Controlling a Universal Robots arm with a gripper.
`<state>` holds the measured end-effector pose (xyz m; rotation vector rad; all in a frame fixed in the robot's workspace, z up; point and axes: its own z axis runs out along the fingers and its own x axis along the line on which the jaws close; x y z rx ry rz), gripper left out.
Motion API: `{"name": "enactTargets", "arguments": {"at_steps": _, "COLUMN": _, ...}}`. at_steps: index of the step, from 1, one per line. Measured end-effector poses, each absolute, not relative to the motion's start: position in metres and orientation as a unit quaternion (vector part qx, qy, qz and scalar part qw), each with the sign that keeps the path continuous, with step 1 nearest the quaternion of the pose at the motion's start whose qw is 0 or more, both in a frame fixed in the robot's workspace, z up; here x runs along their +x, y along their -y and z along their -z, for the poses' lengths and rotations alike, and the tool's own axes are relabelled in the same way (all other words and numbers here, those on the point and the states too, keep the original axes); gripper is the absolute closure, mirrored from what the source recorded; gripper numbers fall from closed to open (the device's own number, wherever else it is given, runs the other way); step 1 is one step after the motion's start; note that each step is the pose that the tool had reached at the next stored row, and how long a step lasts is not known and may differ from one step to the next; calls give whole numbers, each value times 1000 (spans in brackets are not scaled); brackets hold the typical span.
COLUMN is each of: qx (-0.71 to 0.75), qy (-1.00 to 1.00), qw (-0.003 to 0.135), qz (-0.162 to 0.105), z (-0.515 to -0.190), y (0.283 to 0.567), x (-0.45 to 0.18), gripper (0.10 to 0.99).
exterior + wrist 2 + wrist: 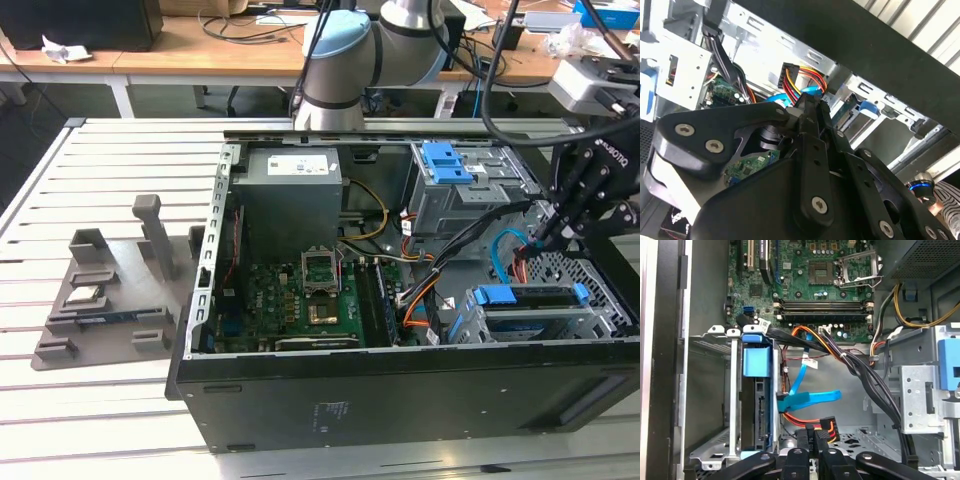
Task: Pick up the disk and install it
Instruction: 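Insert the first disk wire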
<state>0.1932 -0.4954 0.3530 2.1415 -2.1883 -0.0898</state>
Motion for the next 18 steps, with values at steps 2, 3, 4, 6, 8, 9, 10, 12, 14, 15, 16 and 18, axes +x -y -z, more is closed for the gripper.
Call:
{"name": "enactTargets", "arguments": {"at_steps": 2, "qx": 699, "qy": 714, "qw": 40, "qz": 29, "z": -353, "y": 501, "x": 192, "gripper": 918}}
{"name": "enactTargets", "arguments": {"at_steps": 3, "qx": 699, "qy": 714, "qw": 40, "qz": 28, "z": -353, "y": 507, "x": 191, "gripper": 918}}
{"name": "enactTargets", "arguments": {"at_steps": 4, "qx": 699, "qy": 714, "qw": 40, "qz": 28, "z": -353, "y": 512, "x": 191, "gripper": 918}}
{"name": "enactTargets", "arguments": {"at_steps": 6, "qx": 699, "qy": 713, "qw": 40, "qz": 28, "z": -353, "y": 521, "x": 191, "gripper": 918}}
{"name": "enactTargets", "arguments": {"at_steps": 8, "qx": 699, "qy": 713, "qw": 40, "qz": 28, "z": -352, "y": 528, "x": 190, "gripper": 918}}
{"name": "enactTargets", "arguments": {"at_steps": 9, "qx": 699, "qy": 713, "qw": 40, "qz": 28, "z": -351, "y": 529, "x": 189, "gripper": 918}}
{"name": "enactTargets", "arguments": {"at_steps": 10, "qx": 699, "qy": 713, "qw": 40, "qz": 28, "z": -350, "y": 531, "x": 188, "gripper": 918}}
{"name": "enactTargets", "arguments": {"at_steps": 12, "qx": 699, "qy": 713, "qw": 40, "qz": 28, "z": -348, "y": 534, "x": 187, "gripper": 918}}
{"name": "enactTargets", "arguments": {"at_steps": 14, "qx": 699, "qy": 713, "qw": 40, "qz": 28, "z": -346, "y": 536, "x": 187, "gripper": 918}}
{"name": "enactTargets", "arguments": {"at_steps": 15, "qx": 699, "qy": 713, "qw": 40, "qz": 28, "z": -346, "y": 536, "x": 187, "gripper": 918}}
{"name": "enactTargets", "arguments": {"at_steps": 16, "qx": 699, "qy": 713, "qw": 40, "qz": 29, "z": -345, "y": 536, "x": 187, "gripper": 918}}
{"name": "enactTargets", "arguments": {"at_steps": 18, "qx": 699, "qy": 713, "qw": 38, "qz": 31, "z": -345, "y": 536, "x": 187, "gripper": 918}}
